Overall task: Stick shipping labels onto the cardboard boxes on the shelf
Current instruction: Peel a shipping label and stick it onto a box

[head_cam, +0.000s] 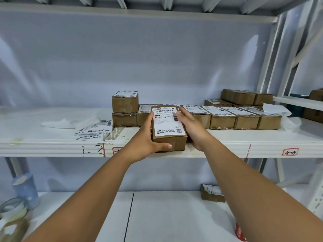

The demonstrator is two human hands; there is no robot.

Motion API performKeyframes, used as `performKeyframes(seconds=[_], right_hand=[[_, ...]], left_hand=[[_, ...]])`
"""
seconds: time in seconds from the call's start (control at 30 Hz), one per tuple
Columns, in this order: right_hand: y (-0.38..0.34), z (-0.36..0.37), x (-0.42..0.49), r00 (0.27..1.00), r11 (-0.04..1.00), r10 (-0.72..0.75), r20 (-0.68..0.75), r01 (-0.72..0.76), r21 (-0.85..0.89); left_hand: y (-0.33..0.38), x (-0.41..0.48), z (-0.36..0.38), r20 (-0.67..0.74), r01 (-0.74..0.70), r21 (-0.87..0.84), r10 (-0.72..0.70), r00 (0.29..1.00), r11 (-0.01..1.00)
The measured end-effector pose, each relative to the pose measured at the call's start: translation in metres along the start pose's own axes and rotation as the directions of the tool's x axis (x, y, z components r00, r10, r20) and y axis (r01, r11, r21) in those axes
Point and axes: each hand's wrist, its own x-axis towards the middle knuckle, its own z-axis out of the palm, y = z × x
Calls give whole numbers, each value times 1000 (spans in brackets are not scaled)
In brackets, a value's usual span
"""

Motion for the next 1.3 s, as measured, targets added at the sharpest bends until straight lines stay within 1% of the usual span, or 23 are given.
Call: performKeyframes(seconds=[0.13, 0.23, 0.33, 0.4, 0.47, 0.57, 0.67, 0.77, 0.87, 0.93, 1.03, 1.1, 1.17, 1.23, 1.3], right_hand=[[-2, 1, -7, 999, 997, 28, -38, -25, 79], [-4, 2, -10, 999, 992, 1, -37, 4, 125], [-6, 0, -11, 999, 975, -20, -36, 27, 219], [-7, -2, -10, 998, 965, -50, -32, 56, 255], [-11, -3, -7, 993, 963, -113, -22, 115, 246], [-22, -2, -2, 977, 952, -214, -3, 209, 224], [-24, 2, 6, 966, 960, -259, 6, 257, 111], [-16, 9, 17, 956, 953, -292, 11, 292, -83], [-9, 18, 27, 925, 877, -377, -51, 339, -340], [-3, 23, 34, 889, 807, -451, -80, 367, -463], [5, 27, 45, 831, 736, -548, -97, 424, -527], [8, 28, 50, 808, 704, -579, -106, 431, -565], [11, 28, 52, 786, 662, -606, -122, 413, -626], [14, 27, 54, 746, 603, -649, -152, 382, -701], [15, 25, 55, 759, 594, -622, -195, 294, -749]], left_hand=[[-2, -1, 2, -91, -33, 27, 35, 995, 999], [-2, 1, 1, -149, -64, 6, 64, 987, 998], [2, 6, -3, -201, -143, 16, 143, 969, 990], [7, 12, -8, -215, -194, 63, 203, 955, 979], [12, 19, -12, -229, -214, 106, 233, 945, 971], [20, 30, -15, -309, -223, 182, 271, 912, 958], [21, 42, -19, -432, -209, 174, 266, 862, 962], [15, 54, -21, -532, -178, 175, 245, 811, 968], [2, 61, -20, -572, -158, 183, 236, 786, 970], [-8, 67, -21, -587, -145, 199, 237, 774, 969], [-17, 74, -23, -624, -86, 289, 256, 739, 953], [-18, 76, -23, -606, -89, 347, 296, 738, 933], [-18, 75, -21, -587, -104, 370, 319, 744, 923], [-18, 74, -21, -602, -89, 391, 328, 728, 916], [-18, 71, -21, -623, -46, 478, 376, 686, 877]])
